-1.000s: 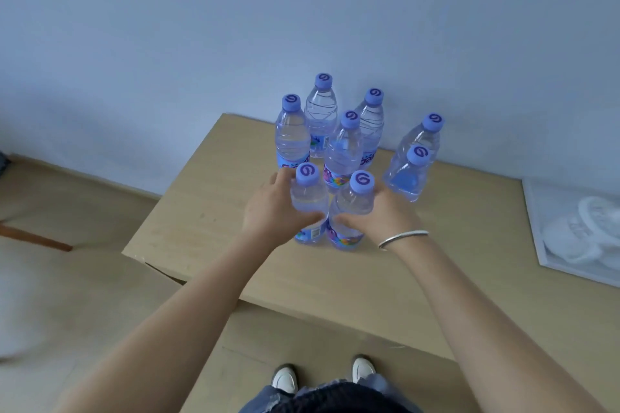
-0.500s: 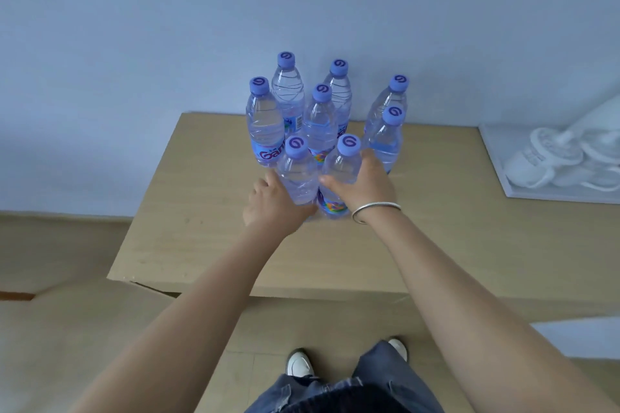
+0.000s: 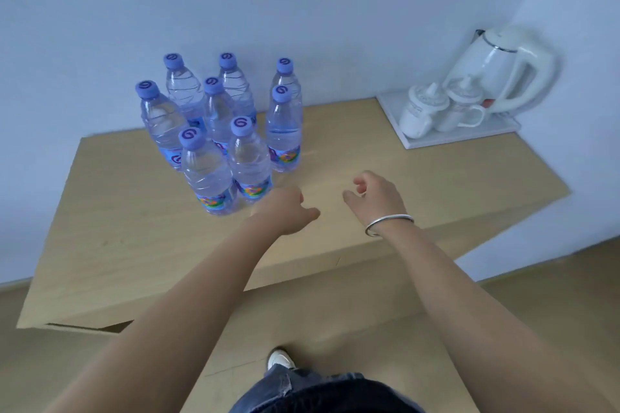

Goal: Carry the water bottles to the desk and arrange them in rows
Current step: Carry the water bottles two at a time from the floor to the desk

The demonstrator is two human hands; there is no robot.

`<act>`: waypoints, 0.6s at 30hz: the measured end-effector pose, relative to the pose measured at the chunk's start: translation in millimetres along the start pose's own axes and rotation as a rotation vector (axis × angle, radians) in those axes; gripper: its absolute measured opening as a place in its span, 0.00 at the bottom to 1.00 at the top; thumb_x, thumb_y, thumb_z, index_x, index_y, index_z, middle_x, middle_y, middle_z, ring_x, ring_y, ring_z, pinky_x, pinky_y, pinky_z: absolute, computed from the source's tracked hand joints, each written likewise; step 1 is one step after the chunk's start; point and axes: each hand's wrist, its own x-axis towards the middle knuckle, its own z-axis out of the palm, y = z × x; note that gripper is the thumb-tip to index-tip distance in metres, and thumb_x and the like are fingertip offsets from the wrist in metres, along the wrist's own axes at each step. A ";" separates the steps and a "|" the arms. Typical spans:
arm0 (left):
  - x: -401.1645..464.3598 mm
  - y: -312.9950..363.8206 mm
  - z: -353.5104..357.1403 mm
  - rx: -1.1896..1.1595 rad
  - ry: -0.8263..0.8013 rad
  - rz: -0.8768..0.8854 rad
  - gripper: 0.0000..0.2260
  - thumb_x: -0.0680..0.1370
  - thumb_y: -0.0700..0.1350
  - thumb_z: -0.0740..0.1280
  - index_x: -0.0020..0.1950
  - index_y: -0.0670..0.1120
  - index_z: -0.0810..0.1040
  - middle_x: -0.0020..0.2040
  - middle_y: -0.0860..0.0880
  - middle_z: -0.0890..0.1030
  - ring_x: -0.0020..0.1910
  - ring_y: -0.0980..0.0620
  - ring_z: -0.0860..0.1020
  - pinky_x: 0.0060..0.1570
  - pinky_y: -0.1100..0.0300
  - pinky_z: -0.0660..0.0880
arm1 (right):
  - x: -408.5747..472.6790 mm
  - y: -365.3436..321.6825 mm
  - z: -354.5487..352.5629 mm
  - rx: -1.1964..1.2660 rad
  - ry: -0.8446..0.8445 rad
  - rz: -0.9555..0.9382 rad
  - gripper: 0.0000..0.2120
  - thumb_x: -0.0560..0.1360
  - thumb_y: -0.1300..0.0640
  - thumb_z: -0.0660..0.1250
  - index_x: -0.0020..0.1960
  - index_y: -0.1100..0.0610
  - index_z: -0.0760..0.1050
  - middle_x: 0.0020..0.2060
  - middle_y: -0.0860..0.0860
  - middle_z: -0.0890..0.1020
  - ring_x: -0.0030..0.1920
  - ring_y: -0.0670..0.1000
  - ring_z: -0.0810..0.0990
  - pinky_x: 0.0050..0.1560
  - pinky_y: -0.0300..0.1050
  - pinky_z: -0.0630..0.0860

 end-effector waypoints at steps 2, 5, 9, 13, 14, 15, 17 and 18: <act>-3.3 37.4 12.2 0.001 -0.026 0.094 0.21 0.75 0.55 0.64 0.63 0.45 0.72 0.61 0.47 0.75 0.60 0.47 0.73 0.53 0.56 0.70 | -16.9 32.4 -22.7 0.006 0.035 0.054 0.16 0.72 0.53 0.65 0.57 0.58 0.74 0.52 0.54 0.80 0.53 0.55 0.77 0.52 0.45 0.71; -17.2 101.7 38.8 0.007 -0.071 0.239 0.20 0.74 0.56 0.65 0.61 0.46 0.74 0.61 0.48 0.76 0.60 0.47 0.73 0.59 0.52 0.71 | -49.2 86.6 -59.8 0.028 0.092 0.154 0.15 0.72 0.53 0.65 0.57 0.58 0.74 0.52 0.54 0.79 0.52 0.55 0.77 0.52 0.46 0.72; -49.2 188.5 85.8 0.021 -0.116 0.406 0.17 0.74 0.55 0.65 0.59 0.47 0.75 0.59 0.49 0.77 0.58 0.48 0.75 0.54 0.55 0.72 | -102.6 164.1 -114.4 0.039 0.186 0.290 0.14 0.72 0.53 0.64 0.57 0.56 0.75 0.52 0.52 0.80 0.52 0.53 0.77 0.50 0.43 0.70; -77.8 266.1 132.5 0.057 -0.191 0.545 0.19 0.74 0.55 0.64 0.60 0.48 0.74 0.58 0.50 0.78 0.55 0.49 0.76 0.52 0.56 0.73 | -158.4 235.9 -164.9 0.043 0.290 0.384 0.13 0.73 0.53 0.64 0.56 0.57 0.74 0.52 0.53 0.79 0.50 0.53 0.76 0.50 0.44 0.72; -84.2 283.9 144.0 0.061 -0.210 0.575 0.19 0.74 0.56 0.64 0.61 0.48 0.74 0.58 0.51 0.77 0.54 0.50 0.76 0.52 0.56 0.73 | -172.0 252.1 -176.4 0.035 0.313 0.410 0.13 0.73 0.53 0.64 0.56 0.57 0.74 0.51 0.52 0.79 0.49 0.52 0.76 0.48 0.44 0.71; -90.7 302.1 155.8 0.064 -0.219 0.610 0.19 0.74 0.56 0.64 0.61 0.48 0.74 0.58 0.51 0.77 0.53 0.50 0.76 0.52 0.56 0.73 | -185.9 267.9 -187.9 0.022 0.334 0.439 0.13 0.73 0.52 0.64 0.56 0.56 0.74 0.51 0.52 0.79 0.47 0.51 0.75 0.46 0.43 0.70; -103.6 337.7 178.5 0.069 -0.210 0.683 0.19 0.74 0.55 0.64 0.60 0.47 0.74 0.58 0.51 0.77 0.53 0.50 0.76 0.51 0.57 0.72 | -213.4 297.0 -208.9 0.004 0.373 0.498 0.13 0.73 0.52 0.64 0.55 0.55 0.74 0.49 0.51 0.79 0.45 0.51 0.75 0.46 0.44 0.71; -109.8 354.7 189.1 0.079 -0.202 0.715 0.18 0.74 0.55 0.64 0.60 0.47 0.74 0.58 0.51 0.77 0.54 0.50 0.75 0.51 0.57 0.72 | -226.5 310.0 -218.5 -0.002 0.397 0.526 0.12 0.72 0.52 0.64 0.53 0.55 0.75 0.48 0.51 0.79 0.45 0.52 0.76 0.47 0.46 0.72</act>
